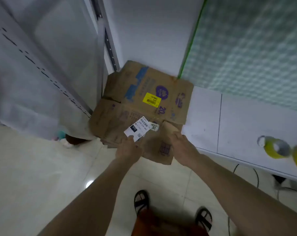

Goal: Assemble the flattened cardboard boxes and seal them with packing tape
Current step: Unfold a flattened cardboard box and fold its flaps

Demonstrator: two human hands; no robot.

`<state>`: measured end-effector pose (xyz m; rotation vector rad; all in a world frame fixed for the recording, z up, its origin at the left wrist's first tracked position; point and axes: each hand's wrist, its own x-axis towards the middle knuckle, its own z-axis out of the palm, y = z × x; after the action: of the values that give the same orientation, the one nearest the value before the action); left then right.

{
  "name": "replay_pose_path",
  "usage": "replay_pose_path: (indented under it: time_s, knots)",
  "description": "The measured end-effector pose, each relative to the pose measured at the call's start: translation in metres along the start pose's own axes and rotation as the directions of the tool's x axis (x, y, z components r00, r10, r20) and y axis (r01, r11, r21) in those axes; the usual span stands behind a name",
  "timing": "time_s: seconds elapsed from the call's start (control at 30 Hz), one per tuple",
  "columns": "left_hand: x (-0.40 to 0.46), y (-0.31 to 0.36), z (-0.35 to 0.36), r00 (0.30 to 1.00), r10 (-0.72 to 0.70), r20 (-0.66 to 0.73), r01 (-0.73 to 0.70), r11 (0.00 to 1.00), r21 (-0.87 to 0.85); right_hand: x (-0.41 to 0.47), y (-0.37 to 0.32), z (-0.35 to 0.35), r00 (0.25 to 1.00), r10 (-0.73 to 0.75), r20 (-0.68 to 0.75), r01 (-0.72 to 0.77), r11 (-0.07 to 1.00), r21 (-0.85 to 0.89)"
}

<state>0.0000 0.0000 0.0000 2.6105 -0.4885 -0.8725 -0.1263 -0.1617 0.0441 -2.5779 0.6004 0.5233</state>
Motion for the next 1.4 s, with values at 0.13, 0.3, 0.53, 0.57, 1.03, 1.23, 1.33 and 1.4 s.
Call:
replay_pose_path:
  time_s: [0.13, 0.3, 0.53, 0.57, 1.03, 1.23, 1.33, 1.4]
  knots:
    - [0.019, -0.018, 0.041, 0.945, -0.305, 0.114, 0.326, 0.887, -0.327, 0.022, 0.018, 0.034, 0.997, 0.050, 0.050, -0.050, 0.999, 0.003]
    - [0.043, -0.022, 0.082, 0.806, -0.524, 0.276, 0.531, 0.434, -0.728, 0.042, 0.040, 0.062, 0.997, 0.049, 0.068, -0.050, 0.998, 0.022]
    - [0.043, -0.010, 0.106, 0.751, -0.478, 0.456, 0.429, -0.173, -0.887, 0.048, 0.069, 0.088, 0.990, 0.128, 0.052, -0.136, 0.971, 0.199]
    - [0.041, -0.006, 0.106, 0.786, -0.415, 0.458, 0.410, -0.205, -0.889, 0.047, 0.070, 0.089, 0.985, 0.167, 0.044, -0.173, 0.946, 0.274]
    - [-0.009, 0.094, 0.058, 0.952, -0.147, 0.269, 0.200, -0.368, -0.908, 0.047, 0.116, -0.005, 0.825, 0.467, 0.317, -0.352, -0.013, 0.936]
    - [-0.051, 0.109, 0.040, 0.931, -0.051, 0.363, 0.296, -0.477, -0.827, 0.011, 0.120, -0.068, 0.911, 0.301, 0.283, -0.226, -0.209, 0.951]
    - [-0.081, 0.113, 0.038, 0.889, 0.067, 0.454, 0.426, -0.487, -0.763, -0.009, 0.118, -0.096, 0.911, 0.292, 0.293, -0.210, -0.282, 0.936]
    - [-0.100, 0.118, 0.038, 0.857, 0.146, 0.494, 0.504, -0.438, -0.745, -0.024, 0.116, -0.114, 0.892, 0.348, 0.287, -0.194, -0.279, 0.940]
